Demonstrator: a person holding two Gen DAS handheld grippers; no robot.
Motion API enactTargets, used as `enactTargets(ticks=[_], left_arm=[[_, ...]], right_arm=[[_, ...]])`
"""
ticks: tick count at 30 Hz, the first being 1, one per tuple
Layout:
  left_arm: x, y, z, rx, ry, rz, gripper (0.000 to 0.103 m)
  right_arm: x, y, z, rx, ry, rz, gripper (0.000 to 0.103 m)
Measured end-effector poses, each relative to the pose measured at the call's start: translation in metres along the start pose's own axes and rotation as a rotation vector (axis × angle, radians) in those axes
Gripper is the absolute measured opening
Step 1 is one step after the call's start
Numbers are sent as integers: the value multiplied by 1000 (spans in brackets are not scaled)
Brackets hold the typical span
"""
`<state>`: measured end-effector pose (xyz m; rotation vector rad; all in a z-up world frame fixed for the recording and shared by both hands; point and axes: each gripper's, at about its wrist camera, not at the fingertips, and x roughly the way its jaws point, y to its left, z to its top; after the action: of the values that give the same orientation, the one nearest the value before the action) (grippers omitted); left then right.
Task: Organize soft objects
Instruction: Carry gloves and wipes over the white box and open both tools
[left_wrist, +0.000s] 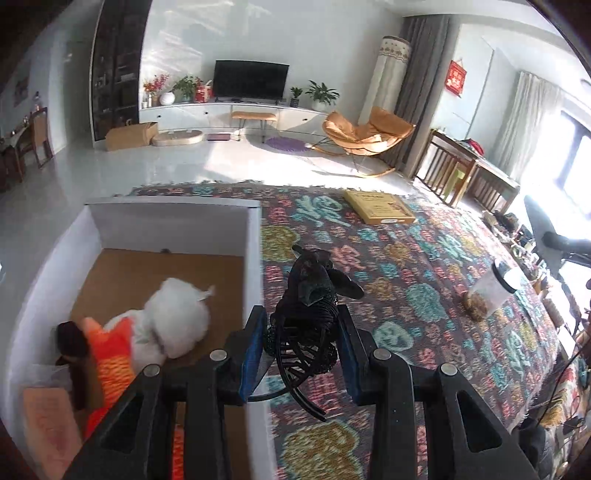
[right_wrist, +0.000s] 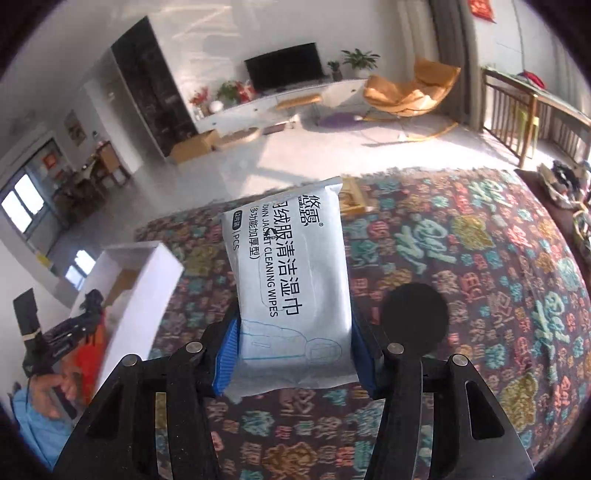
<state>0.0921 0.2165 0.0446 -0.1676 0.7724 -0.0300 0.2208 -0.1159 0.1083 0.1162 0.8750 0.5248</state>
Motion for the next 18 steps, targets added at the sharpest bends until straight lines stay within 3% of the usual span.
enactTargets(ticks=[5,6,7,9,11,13,18], left_arm=[[-45,85,-38,-94,26,207,43],[-53,98,-46,-109,28,244,53],[-60,108,-54,-121,28,287,71],[-72,120,-70,-134,8,364,92],[-81,127,-83,-142,-9,413,95],[-86,130,-94,-159,-4,441,95],[-99,117,-107,-177,-3,563,96]], right_arm=[[65,163,-28,-120,112,279,56],[79,190,-36,-136,133,316,57],[93,214,-44,-147,153,342,58],[120,248,-61,-146,184,398,72],[143,266,-76,-151,229,422,81],[156,272,-85,-172,248,403,81],[136,253,-90,-262,171,303,81]])
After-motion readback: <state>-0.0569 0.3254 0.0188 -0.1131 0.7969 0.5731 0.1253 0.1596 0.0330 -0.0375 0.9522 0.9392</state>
